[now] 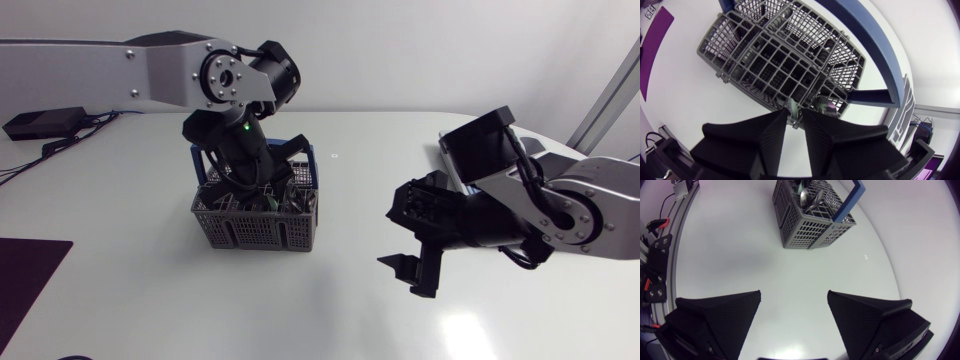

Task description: Unload the cutlery basket into the drawer organizer.

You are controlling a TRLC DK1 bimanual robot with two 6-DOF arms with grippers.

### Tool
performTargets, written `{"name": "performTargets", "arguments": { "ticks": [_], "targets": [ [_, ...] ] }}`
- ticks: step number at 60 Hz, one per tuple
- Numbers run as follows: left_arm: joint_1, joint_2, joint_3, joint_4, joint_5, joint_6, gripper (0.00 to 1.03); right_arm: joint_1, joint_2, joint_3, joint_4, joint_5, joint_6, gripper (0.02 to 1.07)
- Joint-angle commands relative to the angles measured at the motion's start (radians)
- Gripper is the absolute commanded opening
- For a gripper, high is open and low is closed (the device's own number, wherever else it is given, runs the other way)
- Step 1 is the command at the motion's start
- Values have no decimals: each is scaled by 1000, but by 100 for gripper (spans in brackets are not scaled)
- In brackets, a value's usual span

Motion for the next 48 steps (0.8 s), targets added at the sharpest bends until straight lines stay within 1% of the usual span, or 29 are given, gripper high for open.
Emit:
{"name": "performTargets", "arguments": {
  "ticks": [1, 5, 10, 14, 21, 23, 24, 27, 42, 44, 48],
  "targets": [
    [-6, 25, 26, -12, -19, -34, 26, 14, 18, -33, 18, 1, 33, 98],
    [-5, 36, 25, -12, -37, -34, 23, 17, 17, -36, 21, -2, 35, 98],
    [0, 38, 23, -12, -37, -33, 23, 23, 15, -45, 28, -2, 36, 98],
    [2, 38, 25, -12, -43, -33, 18, 26, 15, -53, 38, -2, 39, 98],
    [-3, 38, 26, -12, -45, -33, 18, 26, 17, -62, 45, -2, 42, 98],
    [-3, 38, 26, -12, -45, -33, 17, 28, 17, -63, 47, -2, 42, 98],
    [-3, 38, 29, -12, -45, -33, 15, 28, 17, -63, 47, -2, 42, 98],
    [-5, 39, 31, -12, -45, -33, 14, 29, 15, -65, 47, -2, 42, 98],
    [-5, 44, 29, -14, -45, -33, 14, 48, 20, -66, 61, -2, 55, 98],
    [-5, 44, 31, -15, -45, -31, 11, 48, 21, -66, 64, -2, 55, 98],
    [-5, 41, 29, -17, -45, -30, 10, 48, 26, -66, 70, -2, 55, 98]
  ]
}}
